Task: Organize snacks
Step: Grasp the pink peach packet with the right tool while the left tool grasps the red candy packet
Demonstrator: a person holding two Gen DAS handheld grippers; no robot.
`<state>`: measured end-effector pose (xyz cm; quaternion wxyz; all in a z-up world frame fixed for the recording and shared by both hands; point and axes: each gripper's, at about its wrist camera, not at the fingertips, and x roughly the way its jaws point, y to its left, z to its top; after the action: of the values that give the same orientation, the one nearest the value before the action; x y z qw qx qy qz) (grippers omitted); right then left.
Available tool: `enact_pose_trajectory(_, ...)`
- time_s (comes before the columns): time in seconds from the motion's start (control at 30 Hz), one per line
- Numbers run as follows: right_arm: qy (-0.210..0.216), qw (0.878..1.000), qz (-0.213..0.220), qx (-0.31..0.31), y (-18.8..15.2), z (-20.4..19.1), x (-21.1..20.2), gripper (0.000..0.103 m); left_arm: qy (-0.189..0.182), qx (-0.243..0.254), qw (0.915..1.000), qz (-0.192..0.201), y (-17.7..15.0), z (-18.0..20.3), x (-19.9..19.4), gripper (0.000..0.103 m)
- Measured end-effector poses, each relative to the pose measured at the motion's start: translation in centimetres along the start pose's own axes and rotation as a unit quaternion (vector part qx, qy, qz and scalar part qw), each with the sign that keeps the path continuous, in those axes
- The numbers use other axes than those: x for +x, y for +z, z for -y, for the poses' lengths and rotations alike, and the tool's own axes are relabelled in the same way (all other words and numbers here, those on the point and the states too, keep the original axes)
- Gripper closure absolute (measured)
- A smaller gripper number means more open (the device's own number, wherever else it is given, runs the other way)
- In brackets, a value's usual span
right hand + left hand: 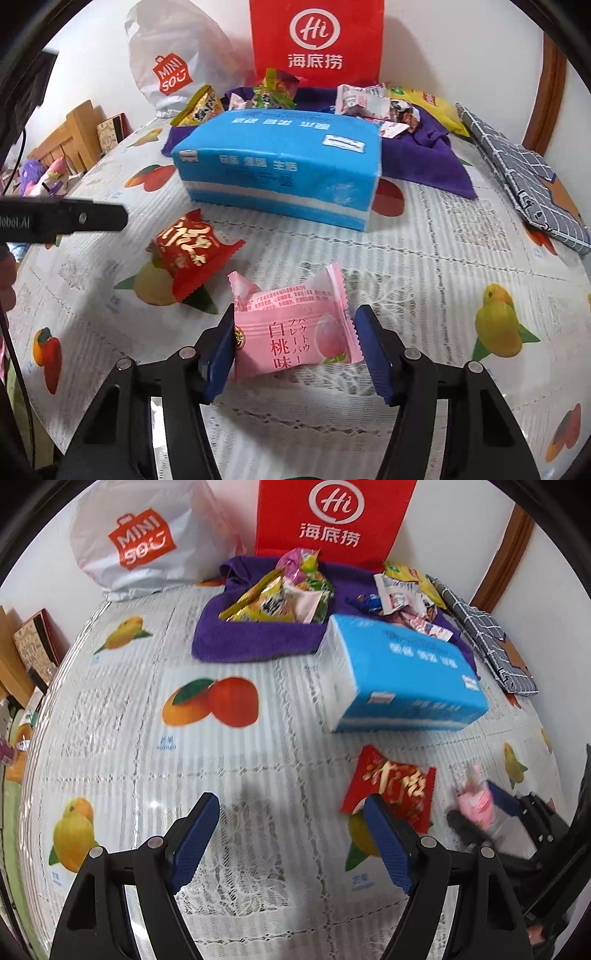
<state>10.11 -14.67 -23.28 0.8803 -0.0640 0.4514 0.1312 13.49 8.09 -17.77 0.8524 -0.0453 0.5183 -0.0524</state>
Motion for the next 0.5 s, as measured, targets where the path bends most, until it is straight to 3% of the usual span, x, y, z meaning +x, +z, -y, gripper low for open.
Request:
enact_pose_trajectory(0.27, -0.028, 0.998, 0.008, 0.062, 0.0, 4.3, 0.1, 0.042, -0.017, -0.023, 0.9995, -0.009, -1.1, -1.6, 1.2, 0.025)
enact_pose_trajectory(0.5, -0.048, 0.997, 0.008, 0.053, 0.7, 5.1, 0.9, 0.042, -0.016, -0.023, 0.9996, -0.002, -1.3, -1.7, 1.6, 0.025)
